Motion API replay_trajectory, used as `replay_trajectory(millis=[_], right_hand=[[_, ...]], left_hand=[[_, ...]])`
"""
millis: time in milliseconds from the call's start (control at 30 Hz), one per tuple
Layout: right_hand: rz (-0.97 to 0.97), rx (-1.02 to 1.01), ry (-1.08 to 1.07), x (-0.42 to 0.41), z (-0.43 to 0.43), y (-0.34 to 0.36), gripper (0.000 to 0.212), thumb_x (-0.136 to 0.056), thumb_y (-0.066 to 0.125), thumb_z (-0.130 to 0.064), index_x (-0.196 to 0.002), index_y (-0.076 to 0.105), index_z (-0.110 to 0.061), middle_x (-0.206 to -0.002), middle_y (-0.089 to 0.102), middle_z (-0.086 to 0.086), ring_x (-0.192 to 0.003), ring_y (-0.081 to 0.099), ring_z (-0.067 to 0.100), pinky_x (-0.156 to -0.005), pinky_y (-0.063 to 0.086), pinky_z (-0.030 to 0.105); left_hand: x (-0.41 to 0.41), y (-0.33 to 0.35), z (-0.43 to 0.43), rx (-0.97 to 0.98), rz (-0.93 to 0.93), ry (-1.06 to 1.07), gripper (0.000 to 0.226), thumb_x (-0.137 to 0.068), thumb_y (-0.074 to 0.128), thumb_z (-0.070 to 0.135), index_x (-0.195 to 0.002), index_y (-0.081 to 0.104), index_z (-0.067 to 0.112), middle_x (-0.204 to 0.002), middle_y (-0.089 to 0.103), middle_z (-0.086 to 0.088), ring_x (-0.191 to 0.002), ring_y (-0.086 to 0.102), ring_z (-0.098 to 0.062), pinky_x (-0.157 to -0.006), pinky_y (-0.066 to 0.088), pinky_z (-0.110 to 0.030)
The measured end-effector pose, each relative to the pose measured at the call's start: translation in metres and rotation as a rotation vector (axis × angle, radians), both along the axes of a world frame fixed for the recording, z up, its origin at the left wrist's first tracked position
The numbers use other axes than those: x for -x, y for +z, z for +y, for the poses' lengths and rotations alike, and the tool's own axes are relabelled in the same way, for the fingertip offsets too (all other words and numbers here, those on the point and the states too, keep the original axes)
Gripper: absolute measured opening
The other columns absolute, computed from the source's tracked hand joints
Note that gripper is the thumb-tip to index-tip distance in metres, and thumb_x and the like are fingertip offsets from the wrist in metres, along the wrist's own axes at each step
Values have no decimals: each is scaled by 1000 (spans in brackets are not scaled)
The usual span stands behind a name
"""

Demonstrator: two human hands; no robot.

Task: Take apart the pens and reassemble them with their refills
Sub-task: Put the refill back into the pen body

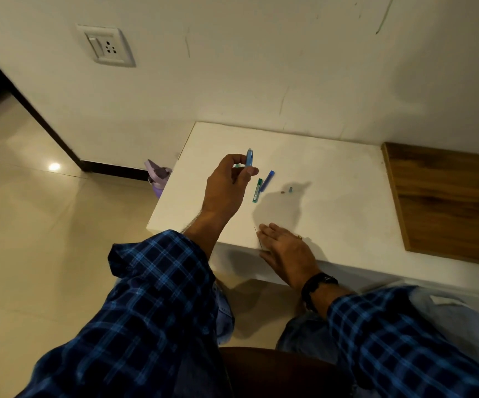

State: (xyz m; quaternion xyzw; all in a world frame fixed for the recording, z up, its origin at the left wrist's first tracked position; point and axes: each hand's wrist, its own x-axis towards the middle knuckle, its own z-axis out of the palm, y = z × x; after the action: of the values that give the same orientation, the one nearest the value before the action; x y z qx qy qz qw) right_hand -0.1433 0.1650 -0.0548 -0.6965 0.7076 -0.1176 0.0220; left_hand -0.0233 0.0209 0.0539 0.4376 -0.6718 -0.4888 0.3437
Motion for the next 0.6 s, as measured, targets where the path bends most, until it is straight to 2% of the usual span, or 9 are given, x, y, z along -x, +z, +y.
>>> replay_trajectory(millis=[200,433,600], right_hand=[[52,57,-42,-11,2,-3,42,-76,87,-29,-113,75,-12,-121,73,8,-110,71,28,-94,55,41],[147,124,-54,-21,7,-5,41,-68,93,-17,-106,78,-11,-112,76,9,-99,75,27,-82,62,40],[163,173,-48,-24,10,-8,38,-65,92,-11,-100,77,-8,-108,76,12,-95,75,28,-77,63,39]], left_hand=[[-3,0,0,3,-9,10,13,-102,57,29,-115,53,28,-99,73,16,-99,68,-5,-95,57,-33],[-2,-2,-1,2,-9,12,13,-102,58,28,-114,53,28,-101,73,15,-99,69,-7,-89,56,-29],[-1,-3,-2,7,-10,10,12,-102,58,28,-113,53,29,-96,72,19,-99,68,-3,-95,56,-33]])
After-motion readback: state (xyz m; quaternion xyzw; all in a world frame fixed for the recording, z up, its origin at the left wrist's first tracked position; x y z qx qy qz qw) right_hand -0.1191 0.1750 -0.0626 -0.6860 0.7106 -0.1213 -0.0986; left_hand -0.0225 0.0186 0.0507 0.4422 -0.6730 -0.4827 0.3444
